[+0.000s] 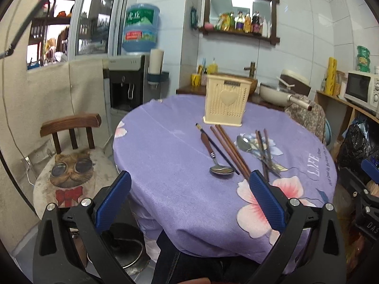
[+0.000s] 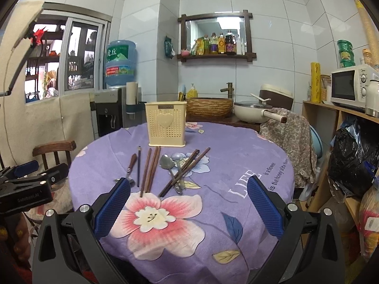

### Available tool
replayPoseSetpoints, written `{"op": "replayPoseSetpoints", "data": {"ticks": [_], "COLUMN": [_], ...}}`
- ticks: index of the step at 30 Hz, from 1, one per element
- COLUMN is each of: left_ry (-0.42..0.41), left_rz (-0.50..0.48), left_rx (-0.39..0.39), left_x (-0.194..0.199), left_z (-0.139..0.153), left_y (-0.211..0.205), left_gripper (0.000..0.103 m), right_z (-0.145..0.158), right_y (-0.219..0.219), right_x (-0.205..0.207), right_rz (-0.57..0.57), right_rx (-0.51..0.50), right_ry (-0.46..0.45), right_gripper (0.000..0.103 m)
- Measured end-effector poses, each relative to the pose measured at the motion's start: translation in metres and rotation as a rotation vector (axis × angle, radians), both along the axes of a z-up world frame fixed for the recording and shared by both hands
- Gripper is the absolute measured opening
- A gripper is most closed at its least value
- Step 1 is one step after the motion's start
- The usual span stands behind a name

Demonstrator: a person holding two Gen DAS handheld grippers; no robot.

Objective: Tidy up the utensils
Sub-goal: 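Move the left tool toward the wooden-handled spoon while the right tool approaches a brown chopstick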

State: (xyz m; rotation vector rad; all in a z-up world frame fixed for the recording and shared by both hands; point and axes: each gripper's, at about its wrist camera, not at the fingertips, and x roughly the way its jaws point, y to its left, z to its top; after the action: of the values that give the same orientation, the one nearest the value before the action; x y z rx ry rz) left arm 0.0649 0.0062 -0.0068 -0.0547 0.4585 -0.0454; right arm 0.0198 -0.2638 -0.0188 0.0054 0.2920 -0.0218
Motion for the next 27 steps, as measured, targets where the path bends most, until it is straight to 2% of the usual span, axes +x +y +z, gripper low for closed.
{"op": "replayPoseSetpoints", "data": {"ticks": [4,7,11,15,18,23,26,27], "left_ry": [0.055,0.095,0.179,0.211,0.243,0.267,0.302,0.322], "left_rz": [0.012,0.019,0.006,0.002,-0.004,-0.043,-0.052,-0.05], "left_rx": [0.072,0.122,0.091,0.099,0.065,0.066,0.082,0.08], "left_x": [0.037,0.063,0.097,0.122,0.14,0.166,0.184,0.19], "left_z": [-0.007,-0.012,-0.019,-0.023,-0.025,-0.025,-0.027,-0.028], "left_y": [-0.003,-0.004,0.004,0.009,0.012,0.008,0.002,0.001], "left_gripper": [0.098,0.098,0.097,0.097,0.097,0.097,0.084,0.076], "right_z": [0.0,-0.001,-0.002,0.0,0.0,-0.002,-0.004,-0.006], "right_y": [-0.013,-0.017,-0.013,-0.009,-0.011,-0.029,-0.041,-0.044], "right_x": [0.032,0.052,0.079,0.105,0.128,0.181,0.214,0.222], "right_rz": [-0.014,0.016,0.059,0.102,0.122,0.089,0.043,0.03], "right_rx": [-0.015,-0.01,-0.043,-0.069,-0.065,-0.012,0.028,0.05], "right_ry": [0.064,0.11,0.164,0.203,0.247,0.346,0.389,0.407], "right_gripper": [0.097,0.097,0.097,0.097,0.094,0.079,0.073,0.07]}}
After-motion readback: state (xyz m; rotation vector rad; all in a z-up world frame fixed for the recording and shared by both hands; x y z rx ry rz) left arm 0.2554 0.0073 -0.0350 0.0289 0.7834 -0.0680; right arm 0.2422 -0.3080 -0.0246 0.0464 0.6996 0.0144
